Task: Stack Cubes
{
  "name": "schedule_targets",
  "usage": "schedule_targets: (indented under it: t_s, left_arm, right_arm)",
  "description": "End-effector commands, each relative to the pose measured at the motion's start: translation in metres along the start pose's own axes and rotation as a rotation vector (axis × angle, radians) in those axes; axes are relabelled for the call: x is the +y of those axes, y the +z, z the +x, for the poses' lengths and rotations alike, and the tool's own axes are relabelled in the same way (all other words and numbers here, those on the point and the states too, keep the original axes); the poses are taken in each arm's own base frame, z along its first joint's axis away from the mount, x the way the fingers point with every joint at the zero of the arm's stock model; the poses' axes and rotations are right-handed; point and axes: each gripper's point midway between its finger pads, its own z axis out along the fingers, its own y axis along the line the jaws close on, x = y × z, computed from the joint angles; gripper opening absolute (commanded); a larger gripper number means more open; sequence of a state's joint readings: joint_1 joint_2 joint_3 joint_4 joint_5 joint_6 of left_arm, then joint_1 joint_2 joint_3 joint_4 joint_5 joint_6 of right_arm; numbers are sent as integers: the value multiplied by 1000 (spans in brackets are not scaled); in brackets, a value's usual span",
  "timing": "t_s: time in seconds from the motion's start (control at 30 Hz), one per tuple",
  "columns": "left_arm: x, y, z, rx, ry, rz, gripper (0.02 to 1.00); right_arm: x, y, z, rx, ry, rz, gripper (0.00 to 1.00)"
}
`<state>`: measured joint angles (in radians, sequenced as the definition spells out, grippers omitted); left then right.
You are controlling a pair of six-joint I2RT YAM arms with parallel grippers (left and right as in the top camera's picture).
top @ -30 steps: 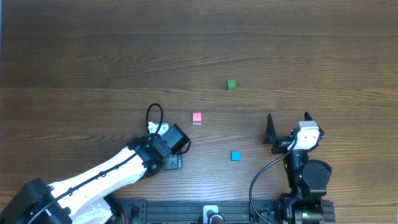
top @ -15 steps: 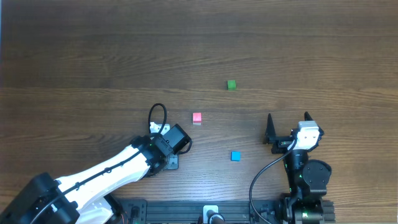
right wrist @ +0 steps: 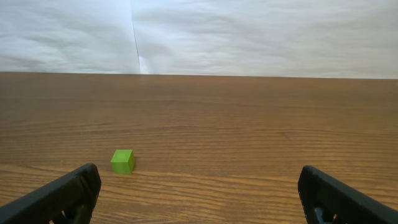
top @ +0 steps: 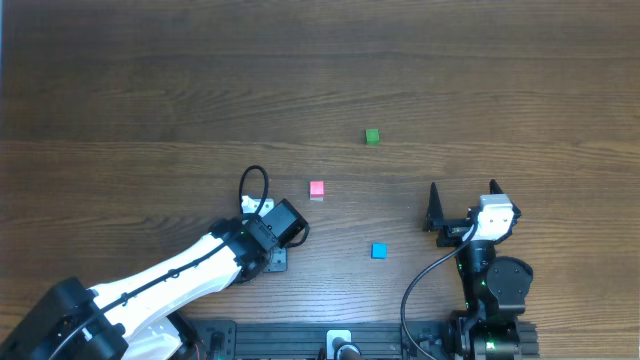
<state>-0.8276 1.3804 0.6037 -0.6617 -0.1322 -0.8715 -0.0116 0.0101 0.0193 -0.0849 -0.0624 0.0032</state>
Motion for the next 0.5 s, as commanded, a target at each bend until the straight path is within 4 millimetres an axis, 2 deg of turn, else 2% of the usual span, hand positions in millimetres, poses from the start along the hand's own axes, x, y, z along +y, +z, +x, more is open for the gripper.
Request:
schedule_targets:
  t_s: [0.03, 0.17, 0.33, 0.43, 0.5]
  left_arm:
    - [-8, -2, -6, -8, -14, 28, 128]
    - [-35, -29, -32, -52, -23, 91, 45]
    - [-71, -71, -70, -71, -26, 111, 38]
    - [-92, -85, -91, -69, -25, 108, 40]
    - [-104, -88, -102, -69, -25, 105, 40]
  right_arm:
    - [2, 0, 2, 2, -1, -12, 991]
    - [2, 0, 2, 2, -1, -12, 991]
    - [2, 0, 2, 2, -1, -12, 993]
    - [2, 0, 2, 2, -1, -12, 993]
    - [2, 0, 2, 2, -1, -12, 993]
